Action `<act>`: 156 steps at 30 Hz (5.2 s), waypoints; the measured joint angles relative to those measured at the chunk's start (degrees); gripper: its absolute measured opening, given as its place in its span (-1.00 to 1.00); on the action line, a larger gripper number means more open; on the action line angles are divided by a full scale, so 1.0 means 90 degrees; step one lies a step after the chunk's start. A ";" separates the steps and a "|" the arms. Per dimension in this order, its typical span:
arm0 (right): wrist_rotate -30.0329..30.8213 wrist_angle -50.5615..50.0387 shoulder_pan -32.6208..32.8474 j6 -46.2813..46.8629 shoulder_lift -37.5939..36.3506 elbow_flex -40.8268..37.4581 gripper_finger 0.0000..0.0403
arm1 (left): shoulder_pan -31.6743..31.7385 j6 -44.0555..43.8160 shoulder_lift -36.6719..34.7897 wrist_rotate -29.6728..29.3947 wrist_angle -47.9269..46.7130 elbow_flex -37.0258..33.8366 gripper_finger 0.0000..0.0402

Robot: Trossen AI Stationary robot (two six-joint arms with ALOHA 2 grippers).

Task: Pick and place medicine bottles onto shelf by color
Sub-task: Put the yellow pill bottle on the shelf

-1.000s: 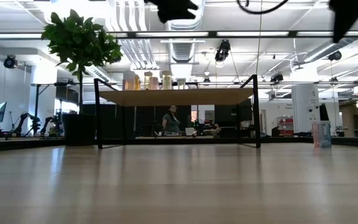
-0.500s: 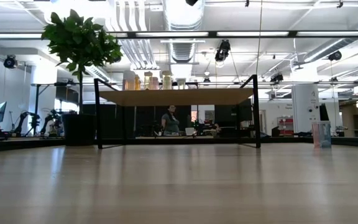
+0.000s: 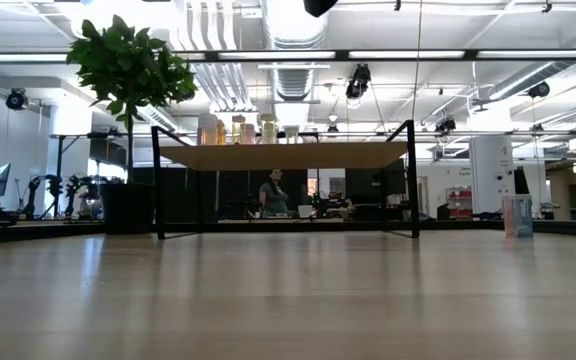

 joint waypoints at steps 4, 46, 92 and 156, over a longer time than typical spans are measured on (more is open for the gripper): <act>-0.0063 0.0441 0.0043 -0.0385 0.0003 -0.0439 0.26 | -0.0185 -0.0267 0.0002 0.0067 -0.0508 0.0000 0.08; 0.0577 0.0459 -0.3028 -0.3660 -0.0159 0.0896 -0.53 | 0.0037 -0.0881 0.0676 0.0340 0.1618 0.0090 0.08; 0.1455 -0.0215 -0.4924 -0.5002 -0.0584 0.3578 -0.50 | 0.0602 0.0435 -0.0469 -0.0213 0.2714 -0.0857 0.08; 0.1632 -0.1236 -0.4987 -0.4101 -0.0346 0.3572 0.08 | 0.0644 0.0586 0.0177 0.0287 0.1821 -0.0301 -0.20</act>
